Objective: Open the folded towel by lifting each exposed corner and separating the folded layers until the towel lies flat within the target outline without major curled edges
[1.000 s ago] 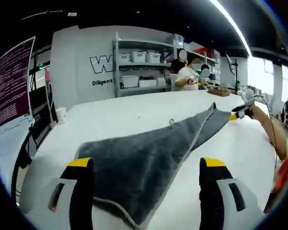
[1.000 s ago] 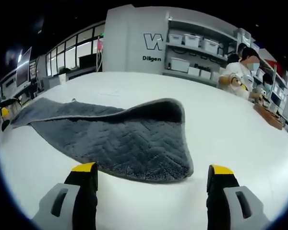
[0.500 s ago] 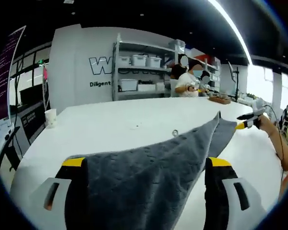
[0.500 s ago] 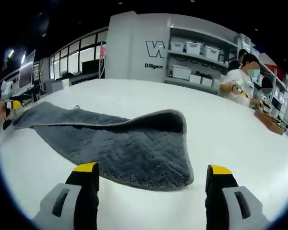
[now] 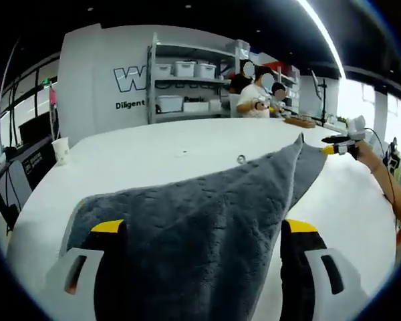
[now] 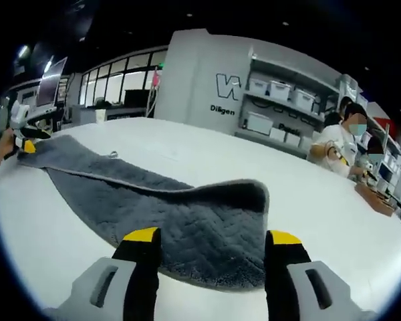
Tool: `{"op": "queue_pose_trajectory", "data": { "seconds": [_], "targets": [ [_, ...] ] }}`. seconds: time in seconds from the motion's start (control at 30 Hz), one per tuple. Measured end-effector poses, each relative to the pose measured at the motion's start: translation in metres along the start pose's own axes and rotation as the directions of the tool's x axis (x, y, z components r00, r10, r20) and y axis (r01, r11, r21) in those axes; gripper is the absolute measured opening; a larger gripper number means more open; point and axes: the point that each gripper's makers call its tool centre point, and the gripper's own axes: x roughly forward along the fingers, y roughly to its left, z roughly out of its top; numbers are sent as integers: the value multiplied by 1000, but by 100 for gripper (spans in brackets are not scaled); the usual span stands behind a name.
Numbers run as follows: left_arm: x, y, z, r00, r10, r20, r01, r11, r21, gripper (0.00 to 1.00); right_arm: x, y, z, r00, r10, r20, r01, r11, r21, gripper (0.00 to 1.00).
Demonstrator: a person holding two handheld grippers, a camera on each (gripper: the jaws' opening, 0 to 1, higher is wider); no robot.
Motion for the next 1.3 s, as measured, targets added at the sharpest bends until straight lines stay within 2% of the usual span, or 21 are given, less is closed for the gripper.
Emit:
{"op": "queue_pose_trajectory", "data": {
  "seconds": [0.2,0.3,0.4,0.43,0.5,0.53,0.6,0.67,0.73,0.77,0.97,1.13,1.3],
  "targets": [
    [-2,-3,1,1000,-21,4,21,1000,10,92,10,14,-1,1000,16,-15,-17,997,-73,52],
    [-2,-7,-1,999,-40,-5,40,999,8,92,13,19,0,999,34,-7,-35,997,-63,50],
    [-2,-10,0,998,-57,-1,57,998,2,92,19,33,9,994,97,58,-100,994,47,49],
    [-2,-10,0,998,-59,-1,59,998,1,92,21,38,12,989,122,85,-130,986,105,48],
    [-2,-10,-1,998,-61,-5,61,998,3,92,27,42,18,984,129,122,-148,974,169,48],
    [-3,-10,-2,998,-62,-11,62,998,5,92,28,42,18,984,129,123,-149,974,169,48],
    [-3,-11,-4,997,-71,-23,71,997,9,91,33,41,23,983,116,144,-146,963,226,51],
    [-4,-11,-3,998,-67,-21,68,998,9,91,38,38,29,980,104,171,-152,942,298,52],
    [-4,-10,-3,998,-65,-19,65,998,14,91,42,34,31,981,81,175,-141,922,361,50],
    [-4,-10,-3,998,-66,-20,66,998,13,91,44,33,30,982,76,174,-136,920,367,48],
    [-4,-11,-3,997,-72,-19,72,997,12,91,51,27,32,988,31,152,-85,927,366,19],
    [-5,-11,-3,997,-72,-19,73,997,11,90,63,28,31,993,32,116,-71,931,357,20],
    [-5,-8,-3,998,-60,-18,60,998,8,90,73,25,26,996,28,88,-59,930,362,14]
  ]
}}
